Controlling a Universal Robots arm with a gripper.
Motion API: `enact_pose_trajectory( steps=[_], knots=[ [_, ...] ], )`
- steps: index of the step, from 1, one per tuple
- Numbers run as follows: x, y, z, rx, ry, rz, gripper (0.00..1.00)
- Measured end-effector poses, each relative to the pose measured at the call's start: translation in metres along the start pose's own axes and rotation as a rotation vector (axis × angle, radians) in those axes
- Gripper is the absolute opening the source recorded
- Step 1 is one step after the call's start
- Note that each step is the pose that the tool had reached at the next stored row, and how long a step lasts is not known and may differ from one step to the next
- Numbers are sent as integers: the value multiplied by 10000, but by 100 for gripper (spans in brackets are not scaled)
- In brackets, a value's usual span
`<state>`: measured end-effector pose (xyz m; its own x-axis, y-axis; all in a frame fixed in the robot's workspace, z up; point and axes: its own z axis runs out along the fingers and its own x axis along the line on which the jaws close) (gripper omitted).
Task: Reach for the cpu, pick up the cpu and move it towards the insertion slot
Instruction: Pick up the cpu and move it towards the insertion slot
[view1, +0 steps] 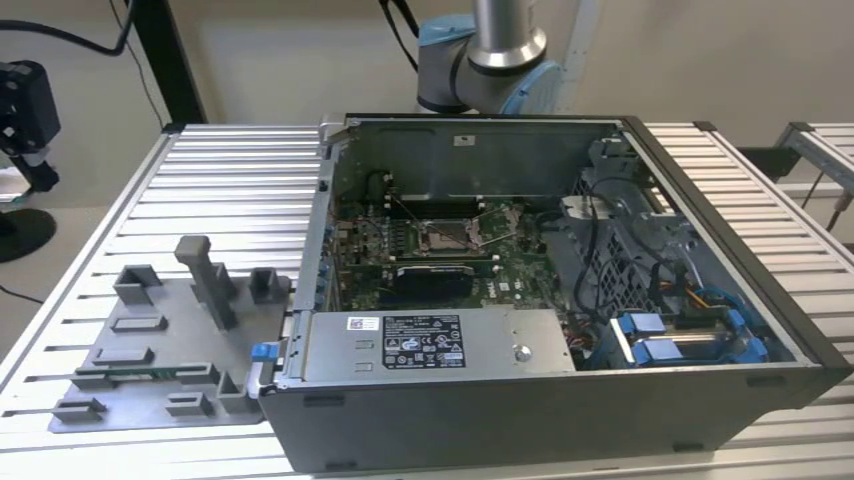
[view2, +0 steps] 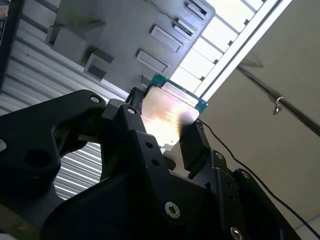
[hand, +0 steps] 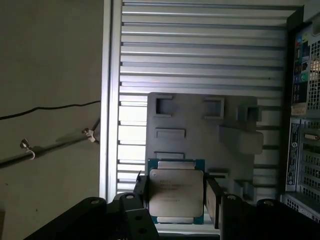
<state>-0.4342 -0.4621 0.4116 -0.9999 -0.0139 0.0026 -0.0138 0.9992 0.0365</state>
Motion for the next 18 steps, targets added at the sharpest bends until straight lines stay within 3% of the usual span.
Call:
enact_pose_trajectory(
  steps=[4,18],
  knots=[
    [-69,-1,1,-1,0,1,0],
    [-475,-7,0,-2,9,1,0]
  ],
)
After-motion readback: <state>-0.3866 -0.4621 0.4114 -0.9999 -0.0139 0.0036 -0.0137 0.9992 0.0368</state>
